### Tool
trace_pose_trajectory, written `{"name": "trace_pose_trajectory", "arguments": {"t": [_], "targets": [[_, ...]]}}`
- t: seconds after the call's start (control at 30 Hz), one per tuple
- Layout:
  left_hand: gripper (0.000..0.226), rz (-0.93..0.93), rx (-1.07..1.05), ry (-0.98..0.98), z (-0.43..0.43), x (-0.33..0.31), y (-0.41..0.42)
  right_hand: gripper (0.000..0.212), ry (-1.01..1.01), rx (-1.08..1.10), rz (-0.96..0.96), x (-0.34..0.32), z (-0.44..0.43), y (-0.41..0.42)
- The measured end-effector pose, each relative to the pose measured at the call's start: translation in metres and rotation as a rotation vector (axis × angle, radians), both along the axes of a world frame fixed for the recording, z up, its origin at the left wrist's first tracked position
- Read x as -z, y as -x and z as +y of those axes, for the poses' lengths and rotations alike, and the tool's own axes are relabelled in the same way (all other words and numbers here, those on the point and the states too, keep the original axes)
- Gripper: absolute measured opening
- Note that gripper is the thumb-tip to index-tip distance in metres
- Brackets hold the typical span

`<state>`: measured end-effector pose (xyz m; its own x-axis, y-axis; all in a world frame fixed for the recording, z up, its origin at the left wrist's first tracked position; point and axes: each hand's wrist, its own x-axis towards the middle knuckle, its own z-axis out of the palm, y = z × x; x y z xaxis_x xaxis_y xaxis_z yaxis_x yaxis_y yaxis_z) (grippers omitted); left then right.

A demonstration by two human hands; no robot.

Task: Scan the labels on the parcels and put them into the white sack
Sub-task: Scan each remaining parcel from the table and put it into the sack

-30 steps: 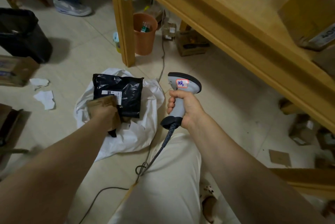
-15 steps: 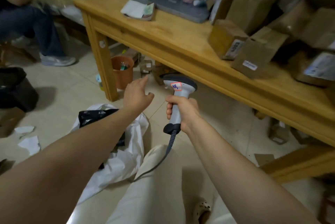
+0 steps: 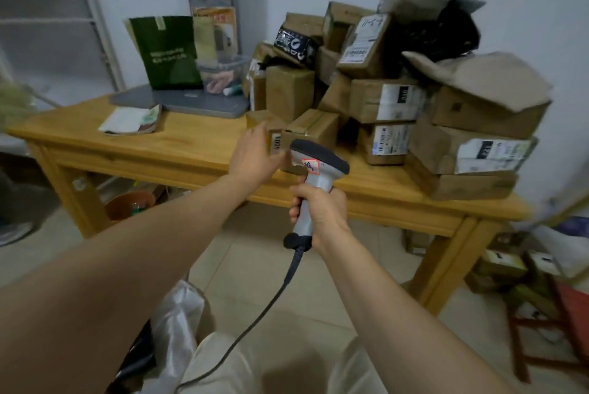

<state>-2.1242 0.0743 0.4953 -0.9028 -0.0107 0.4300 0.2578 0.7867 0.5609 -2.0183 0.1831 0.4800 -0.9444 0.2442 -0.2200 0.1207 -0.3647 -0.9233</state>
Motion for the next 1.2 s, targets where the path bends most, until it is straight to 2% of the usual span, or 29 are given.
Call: {"name": "trace_pose_trajectory", "arguments": {"t": [0.23,0.33,0.43,0.53,0.63,0.77,0.9,1.0,1.13,1.2], "targets": [[0.117,-0.223,-0.060,0.027,0.060,-0.019,0.025,0.018,0.062,0.088,-0.031,0.015,0.037,0.006],[0.116,-0.238,-0.101,0.032,0.075,-0.020,0.030,0.018,0.091,0.115,-0.042,0.021,0.051,0.008],[0.104,-0.169,-0.123,0.029,0.081,-0.017,0.032,0.017,0.112,0.131,-0.054,0.025,0.062,0.010],[0.107,-0.085,-0.112,0.053,0.078,-0.014,0.026,0.015,0.116,0.142,-0.078,0.028,0.068,0.009],[0.116,0.052,-0.056,0.165,0.069,-0.010,0.015,0.015,0.109,0.148,-0.086,0.030,0.069,0.009],[0.122,0.169,0.141,0.317,0.052,0.005,-0.005,0.014,0.116,0.159,-0.095,0.029,0.067,0.012],[0.115,0.235,0.225,0.507,0.041,0.019,-0.018,0.013,0.106,0.169,-0.085,0.025,0.065,0.012],[0.109,0.271,0.297,0.580,0.040,0.027,-0.022,0.013,0.094,0.171,-0.076,0.022,0.066,0.012],[0.101,0.228,0.381,0.465,0.038,0.035,-0.023,0.013,0.062,0.158,-0.085,0.019,0.066,0.011],[0.096,0.165,0.381,0.206,0.040,0.038,-0.027,0.013,0.056,0.160,-0.093,0.019,0.067,0.011]]}}
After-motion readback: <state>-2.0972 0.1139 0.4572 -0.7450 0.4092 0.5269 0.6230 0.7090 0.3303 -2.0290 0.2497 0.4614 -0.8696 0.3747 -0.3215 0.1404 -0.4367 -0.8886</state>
